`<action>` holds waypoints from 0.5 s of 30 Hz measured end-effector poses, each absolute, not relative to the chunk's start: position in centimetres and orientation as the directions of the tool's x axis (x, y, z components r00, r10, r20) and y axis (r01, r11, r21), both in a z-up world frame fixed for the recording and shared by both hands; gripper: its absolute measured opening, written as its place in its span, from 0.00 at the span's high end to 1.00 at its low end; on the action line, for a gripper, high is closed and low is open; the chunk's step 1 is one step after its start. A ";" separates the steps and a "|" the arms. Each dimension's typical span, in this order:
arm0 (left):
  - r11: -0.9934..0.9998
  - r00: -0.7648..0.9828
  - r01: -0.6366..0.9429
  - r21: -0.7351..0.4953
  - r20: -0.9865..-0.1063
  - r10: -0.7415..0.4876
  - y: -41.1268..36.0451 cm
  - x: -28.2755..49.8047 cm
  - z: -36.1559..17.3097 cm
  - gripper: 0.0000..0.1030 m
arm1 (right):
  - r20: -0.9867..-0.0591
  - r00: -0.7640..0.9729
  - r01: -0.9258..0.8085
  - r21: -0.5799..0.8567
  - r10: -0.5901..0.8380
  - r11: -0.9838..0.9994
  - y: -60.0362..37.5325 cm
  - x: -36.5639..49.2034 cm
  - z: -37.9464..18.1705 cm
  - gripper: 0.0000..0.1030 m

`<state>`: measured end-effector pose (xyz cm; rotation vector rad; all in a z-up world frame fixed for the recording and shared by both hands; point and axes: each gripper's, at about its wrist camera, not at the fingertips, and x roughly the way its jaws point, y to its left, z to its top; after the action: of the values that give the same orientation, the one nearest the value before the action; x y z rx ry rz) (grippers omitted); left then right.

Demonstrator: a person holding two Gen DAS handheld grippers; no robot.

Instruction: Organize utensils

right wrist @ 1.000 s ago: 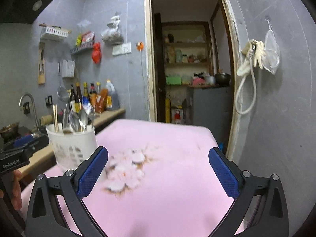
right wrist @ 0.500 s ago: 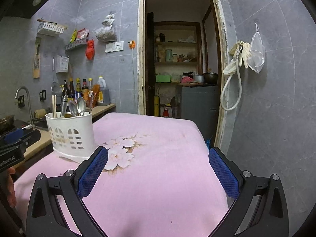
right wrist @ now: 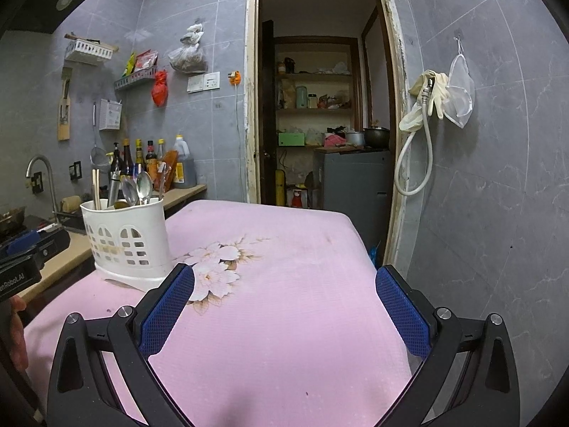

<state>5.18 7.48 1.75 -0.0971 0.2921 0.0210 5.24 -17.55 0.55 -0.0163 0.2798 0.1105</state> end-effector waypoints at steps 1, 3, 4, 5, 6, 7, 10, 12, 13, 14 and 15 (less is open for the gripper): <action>0.995 0.957 -0.034 -0.093 -0.289 0.006 7.5 5.2 1.7 0.15 | -0.276 0.955 -0.111 -0.001 0.106 0.994 -17.5 5.2 0.6 0.00; 0.995 0.958 -0.036 -0.093 -0.288 0.008 7.5 5.2 1.7 0.15 | -0.276 0.955 -0.111 -0.002 0.106 0.994 -17.5 5.2 0.6 0.00; 0.995 0.958 -0.036 -0.092 -0.288 0.008 7.5 5.2 1.7 0.15 | -0.275 0.956 -0.111 -0.002 0.106 0.994 -17.6 5.2 0.6 0.00; 0.995 0.957 -0.036 -0.092 -0.289 0.008 7.5 5.2 1.7 0.15 | -0.276 0.955 -0.111 -0.001 0.106 0.994 -17.6 5.3 0.6 0.00; 0.995 0.957 -0.036 -0.092 -0.289 0.007 7.5 5.1 1.7 0.15 | -0.276 0.955 -0.111 0.000 0.107 0.994 -17.6 5.2 0.6 0.00; 0.995 0.957 -0.036 -0.092 -0.289 0.008 7.6 5.1 1.7 0.15 | -0.276 0.955 -0.111 0.000 0.107 0.994 -17.6 5.2 0.6 0.00; 0.995 0.957 -0.035 -0.093 -0.290 0.006 7.6 5.1 1.7 0.15 | -0.277 0.955 -0.111 0.001 0.107 0.994 -17.6 5.3 0.5 0.00; 0.995 0.957 -0.035 -0.093 -0.289 0.007 7.5 5.1 1.7 0.15 | -0.277 0.955 -0.111 0.002 0.108 0.994 -17.6 5.3 0.5 0.00; 0.995 0.957 -0.035 -0.092 -0.290 0.006 7.5 5.1 1.7 0.15 | -0.277 0.955 -0.111 0.001 0.107 0.994 -17.6 5.3 0.6 0.00; 0.995 0.957 -0.035 -0.092 -0.290 0.007 7.5 5.1 1.7 0.15 | -0.276 0.955 -0.111 0.000 0.107 0.994 -17.6 5.3 0.6 0.00; 0.995 0.957 -0.036 -0.092 -0.290 0.008 7.5 5.1 1.7 0.15 | -0.276 0.955 -0.111 -0.001 0.107 0.994 -17.6 5.2 0.6 0.00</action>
<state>5.11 7.47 1.72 -0.0967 0.2931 0.0222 5.25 -17.63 0.56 -0.0162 0.2790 0.1105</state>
